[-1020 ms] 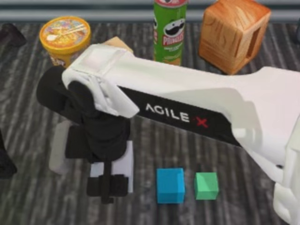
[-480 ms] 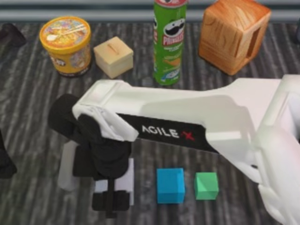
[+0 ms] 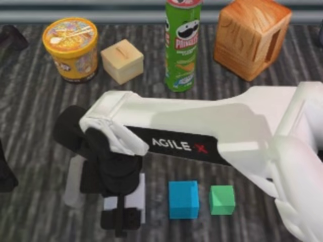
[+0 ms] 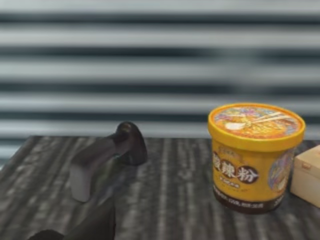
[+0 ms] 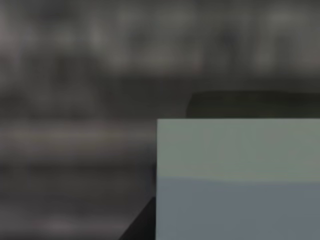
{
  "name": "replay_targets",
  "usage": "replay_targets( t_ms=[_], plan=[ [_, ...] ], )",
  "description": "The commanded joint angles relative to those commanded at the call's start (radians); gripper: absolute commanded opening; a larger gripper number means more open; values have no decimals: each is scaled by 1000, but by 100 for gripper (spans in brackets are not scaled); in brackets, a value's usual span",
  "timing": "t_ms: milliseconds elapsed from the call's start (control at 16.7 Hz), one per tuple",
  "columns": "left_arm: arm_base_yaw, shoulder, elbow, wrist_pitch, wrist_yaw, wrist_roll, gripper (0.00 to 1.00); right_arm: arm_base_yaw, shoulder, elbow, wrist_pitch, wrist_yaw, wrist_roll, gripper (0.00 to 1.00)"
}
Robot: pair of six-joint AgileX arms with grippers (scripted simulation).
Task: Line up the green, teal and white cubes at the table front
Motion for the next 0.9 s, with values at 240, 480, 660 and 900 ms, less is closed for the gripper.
replay_targets(
  t_ms=[240, 480, 660, 900],
  plan=[
    [0, 0, 0, 0, 0, 0, 100, 0, 0, 0, 0, 0, 0, 53],
    [0, 0, 0, 0, 0, 0, 100, 0, 0, 0, 0, 0, 0, 83],
    [0, 0, 0, 0, 0, 0, 100, 0, 0, 0, 0, 0, 0, 100],
    [0, 0, 0, 0, 0, 0, 100, 0, 0, 0, 0, 0, 0, 100]
  ],
)
